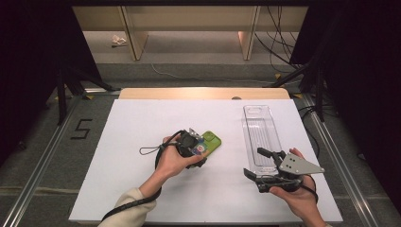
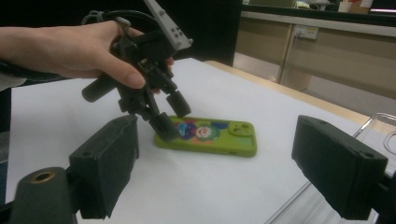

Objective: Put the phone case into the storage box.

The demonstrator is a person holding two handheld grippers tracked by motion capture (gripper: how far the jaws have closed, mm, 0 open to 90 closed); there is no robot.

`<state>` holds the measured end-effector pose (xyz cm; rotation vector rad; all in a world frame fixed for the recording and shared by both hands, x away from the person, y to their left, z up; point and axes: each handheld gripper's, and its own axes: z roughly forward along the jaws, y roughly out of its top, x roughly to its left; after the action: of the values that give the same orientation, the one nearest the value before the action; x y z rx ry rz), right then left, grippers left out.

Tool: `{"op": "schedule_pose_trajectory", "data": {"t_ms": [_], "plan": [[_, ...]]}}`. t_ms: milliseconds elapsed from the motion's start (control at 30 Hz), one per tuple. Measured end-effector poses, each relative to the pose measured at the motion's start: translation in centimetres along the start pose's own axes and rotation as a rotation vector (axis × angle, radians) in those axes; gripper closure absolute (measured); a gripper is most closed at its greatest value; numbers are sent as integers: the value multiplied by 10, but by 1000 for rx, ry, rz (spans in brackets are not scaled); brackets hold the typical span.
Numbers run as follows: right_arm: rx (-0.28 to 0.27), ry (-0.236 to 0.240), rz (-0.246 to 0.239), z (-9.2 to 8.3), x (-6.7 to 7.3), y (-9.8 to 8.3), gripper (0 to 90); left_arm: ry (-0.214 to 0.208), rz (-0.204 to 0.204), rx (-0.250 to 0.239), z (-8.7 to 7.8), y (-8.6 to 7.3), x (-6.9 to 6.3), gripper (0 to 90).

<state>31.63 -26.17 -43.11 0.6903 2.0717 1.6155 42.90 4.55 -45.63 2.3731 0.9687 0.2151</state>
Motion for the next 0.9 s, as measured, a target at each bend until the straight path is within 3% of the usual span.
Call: {"op": "schedule_pose_trajectory", "data": {"t_ms": [133, 300, 433, 500, 900], "plan": [[1, 0, -1, 0, 0, 0, 158, 18, 19, 58, 5, 9, 5, 101], [2, -3, 0, 0, 0, 0, 158, 19, 94, 142, 12, 20, 9, 45], [0, -1, -1, 0, 0, 0, 158, 26, 95, 162, 15, 23, 11, 40], [0, -2, 0, 0, 0, 0, 158, 16, 109, 195, 18, 25, 12, 39], [0, -1, -2, 0, 0, 0, 158, 21, 105, 236, 28, 30, 16, 44]]}}
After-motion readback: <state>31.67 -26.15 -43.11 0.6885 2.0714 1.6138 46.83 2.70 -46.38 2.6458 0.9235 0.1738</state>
